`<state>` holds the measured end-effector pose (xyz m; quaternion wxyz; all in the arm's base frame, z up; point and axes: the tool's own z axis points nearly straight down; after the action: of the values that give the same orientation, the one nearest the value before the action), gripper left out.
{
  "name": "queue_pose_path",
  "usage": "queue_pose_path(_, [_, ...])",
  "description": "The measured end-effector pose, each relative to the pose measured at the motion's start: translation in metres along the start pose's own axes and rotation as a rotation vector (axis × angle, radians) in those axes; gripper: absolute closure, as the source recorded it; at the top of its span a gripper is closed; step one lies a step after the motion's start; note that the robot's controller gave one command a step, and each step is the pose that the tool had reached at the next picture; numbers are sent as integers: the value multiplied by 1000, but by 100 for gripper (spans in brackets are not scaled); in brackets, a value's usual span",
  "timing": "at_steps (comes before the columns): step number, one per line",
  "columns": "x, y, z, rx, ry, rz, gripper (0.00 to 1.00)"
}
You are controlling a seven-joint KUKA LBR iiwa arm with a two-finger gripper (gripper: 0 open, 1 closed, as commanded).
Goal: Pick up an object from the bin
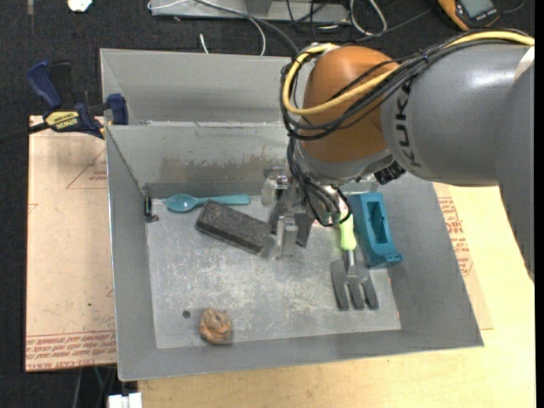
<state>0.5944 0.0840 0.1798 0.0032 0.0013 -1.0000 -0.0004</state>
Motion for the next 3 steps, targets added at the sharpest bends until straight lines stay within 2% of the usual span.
queue_pose_path(1, [-2, 0, -4, -1, -8, 2, 0])
queue_pose_path(2, [-33, -25, 45, -2, -16, -66, 0])
queue_pose_path(3, [-35, -29, 79, -1, -5, -56, 0])
